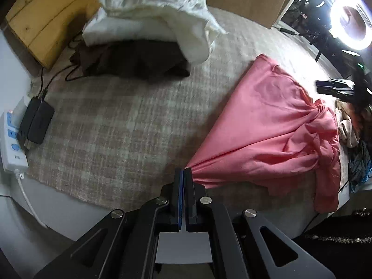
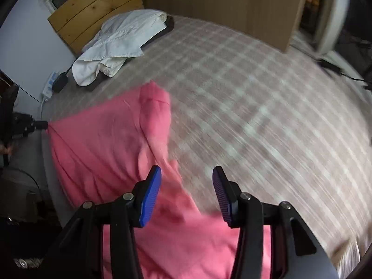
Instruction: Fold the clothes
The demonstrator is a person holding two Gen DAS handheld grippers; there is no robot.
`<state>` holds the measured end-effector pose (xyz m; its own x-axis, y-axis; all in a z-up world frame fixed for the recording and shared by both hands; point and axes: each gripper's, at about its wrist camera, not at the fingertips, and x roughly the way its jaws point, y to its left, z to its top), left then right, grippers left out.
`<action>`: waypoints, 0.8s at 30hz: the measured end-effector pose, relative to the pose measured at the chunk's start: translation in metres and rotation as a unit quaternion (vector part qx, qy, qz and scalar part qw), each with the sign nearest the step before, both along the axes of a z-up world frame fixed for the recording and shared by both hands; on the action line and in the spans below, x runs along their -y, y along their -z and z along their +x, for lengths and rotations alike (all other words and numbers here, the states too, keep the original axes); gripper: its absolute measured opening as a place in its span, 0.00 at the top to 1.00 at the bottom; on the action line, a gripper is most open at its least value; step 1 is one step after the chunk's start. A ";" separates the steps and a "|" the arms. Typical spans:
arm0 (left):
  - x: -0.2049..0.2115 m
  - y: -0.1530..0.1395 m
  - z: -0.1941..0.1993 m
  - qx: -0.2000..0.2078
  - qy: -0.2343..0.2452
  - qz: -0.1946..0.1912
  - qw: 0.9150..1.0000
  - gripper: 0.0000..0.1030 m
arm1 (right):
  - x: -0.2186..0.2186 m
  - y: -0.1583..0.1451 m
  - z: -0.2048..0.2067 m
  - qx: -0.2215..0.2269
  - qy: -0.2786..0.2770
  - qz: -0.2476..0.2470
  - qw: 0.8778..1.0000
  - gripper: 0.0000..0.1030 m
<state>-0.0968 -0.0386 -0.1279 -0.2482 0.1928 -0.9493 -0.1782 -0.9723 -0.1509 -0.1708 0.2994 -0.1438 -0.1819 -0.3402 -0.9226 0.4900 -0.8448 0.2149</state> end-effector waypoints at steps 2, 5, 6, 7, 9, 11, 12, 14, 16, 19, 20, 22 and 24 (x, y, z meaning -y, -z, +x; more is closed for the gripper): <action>-0.002 -0.003 0.000 -0.005 -0.002 0.003 1.000 1.00 | 0.009 0.015 -0.012 0.025 -0.018 0.001 1.000 0.56; -0.007 -0.008 -0.001 -0.014 -0.002 0.010 1.000 1.00 | 0.026 0.028 -0.009 0.038 -0.049 -0.014 0.998 0.66; -0.009 -0.010 -0.002 -0.018 -0.001 0.013 1.000 1.00 | 0.030 0.025 -0.005 0.032 -0.058 -0.026 0.997 0.98; -0.006 -0.014 -0.002 -0.022 0.003 0.014 1.000 1.00 | 0.025 0.018 -0.003 0.025 -0.047 -0.038 0.998 0.96; -0.003 -0.022 -0.005 -0.032 0.015 0.014 0.999 1.00 | 0.011 0.001 0.000 0.008 -0.015 -0.061 0.998 0.96; -0.016 -0.030 -0.017 -0.046 0.036 0.011 0.998 1.00 | -0.012 -0.021 0.003 -0.014 0.024 -0.085 0.996 0.97; -0.023 -0.033 -0.023 -0.053 0.047 0.010 0.997 1.00 | -0.030 -0.036 0.005 -0.029 0.050 -0.100 0.993 0.97; -0.032 -0.045 -0.037 -0.065 0.076 0.019 0.995 1.00 | -0.078 -0.069 0.024 -0.064 0.120 -0.111 0.985 0.97; -0.060 -0.048 -0.050 -0.068 0.118 0.038 0.990 0.99 | -0.129 -0.099 0.052 -0.090 0.190 -0.107 0.972 0.97; -0.124 -0.032 -0.054 -0.045 0.207 0.030 0.977 0.95 | -0.170 -0.090 0.106 -0.044 0.228 0.006 0.973 0.96; -0.143 -0.025 -0.051 -0.038 0.238 0.018 0.970 0.95 | -0.180 -0.081 0.124 -0.017 0.230 0.056 0.971 0.94; -0.163 -0.018 -0.046 -0.028 0.272 0.011 0.962 0.92 | -0.199 -0.058 0.154 0.022 0.244 0.128 0.961 0.93; -0.173 -0.014 -0.049 -0.021 0.286 0.006 0.958 0.88 | -0.209 -0.054 0.161 0.016 0.263 0.107 0.959 0.93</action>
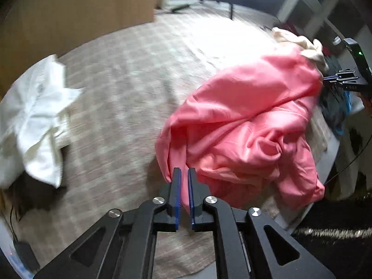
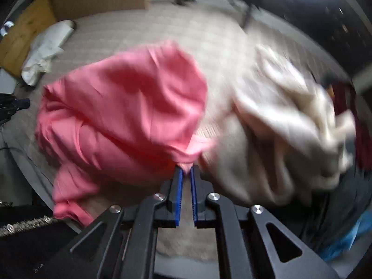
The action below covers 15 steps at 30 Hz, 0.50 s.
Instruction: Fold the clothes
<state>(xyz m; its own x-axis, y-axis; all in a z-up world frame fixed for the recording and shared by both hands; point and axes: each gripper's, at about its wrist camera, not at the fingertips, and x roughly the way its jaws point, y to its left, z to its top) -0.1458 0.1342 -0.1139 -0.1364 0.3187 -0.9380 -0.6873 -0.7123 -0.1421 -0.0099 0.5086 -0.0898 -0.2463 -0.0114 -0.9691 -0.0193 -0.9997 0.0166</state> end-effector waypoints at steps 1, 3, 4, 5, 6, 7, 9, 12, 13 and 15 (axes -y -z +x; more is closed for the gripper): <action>-0.003 0.001 -0.005 -0.001 0.000 -0.004 1.000 0.86 | -0.005 0.001 0.002 -0.009 0.009 -0.012 1.000 0.92; -0.007 0.002 -0.015 -0.001 -0.005 -0.011 1.000 0.78 | -0.014 0.003 0.006 -0.028 0.027 -0.037 0.999 0.67; -0.009 0.004 -0.021 -0.001 -0.011 -0.011 1.000 0.75 | -0.015 0.003 0.001 -0.045 0.021 -0.039 0.998 0.58; -0.013 0.008 -0.028 -0.002 -0.015 -0.009 1.000 0.66 | -0.012 0.005 -0.007 -0.059 0.009 -0.036 0.998 0.49; -0.017 0.012 -0.035 -0.003 -0.018 -0.008 1.000 0.62 | -0.007 0.008 -0.016 -0.072 -0.004 -0.034 0.997 0.48; -0.021 0.018 -0.041 0.000 -0.019 -0.005 1.000 0.61 | -0.005 0.013 -0.025 -0.072 -0.018 -0.029 0.997 0.48; -0.030 0.031 -0.051 0.016 -0.015 -0.001 1.000 0.61 | -0.003 0.025 -0.045 -0.066 -0.046 -0.020 0.997 0.48; -0.044 0.052 -0.056 0.050 0.002 0.006 0.999 0.61 | -0.009 0.054 -0.067 -0.020 -0.069 0.001 0.997 0.48; -0.046 0.056 -0.056 0.061 0.006 0.010 0.998 0.62 | -0.011 0.064 -0.075 -0.005 -0.077 0.008 0.997 0.48; -0.049 0.059 -0.056 0.079 0.007 0.021 0.997 0.69 | -0.011 0.073 -0.078 0.008 -0.091 -0.009 0.996 0.52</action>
